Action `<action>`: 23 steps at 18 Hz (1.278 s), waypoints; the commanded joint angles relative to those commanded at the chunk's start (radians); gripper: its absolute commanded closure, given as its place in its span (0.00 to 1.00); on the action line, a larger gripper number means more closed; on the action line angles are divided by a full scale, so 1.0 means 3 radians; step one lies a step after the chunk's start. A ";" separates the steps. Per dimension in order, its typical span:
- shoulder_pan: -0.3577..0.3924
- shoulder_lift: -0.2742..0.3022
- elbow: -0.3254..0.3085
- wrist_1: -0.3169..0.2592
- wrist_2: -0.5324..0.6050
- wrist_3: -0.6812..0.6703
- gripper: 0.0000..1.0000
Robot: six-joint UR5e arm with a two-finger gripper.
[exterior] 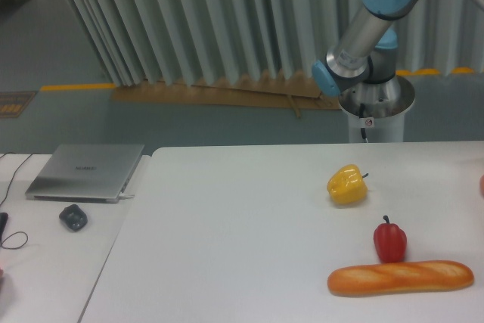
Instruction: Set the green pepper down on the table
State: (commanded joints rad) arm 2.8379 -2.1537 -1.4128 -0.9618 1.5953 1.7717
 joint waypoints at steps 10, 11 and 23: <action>0.0020 0.0010 -0.0005 -0.0015 0.0005 0.0159 0.40; 0.0031 0.0010 0.0000 -0.0020 0.0005 0.0153 0.41; 0.0000 0.0230 -0.0041 -0.0276 -0.0077 0.0118 0.41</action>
State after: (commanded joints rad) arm 2.8379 -2.0848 -1.4251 -1.0445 1.5723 1.8070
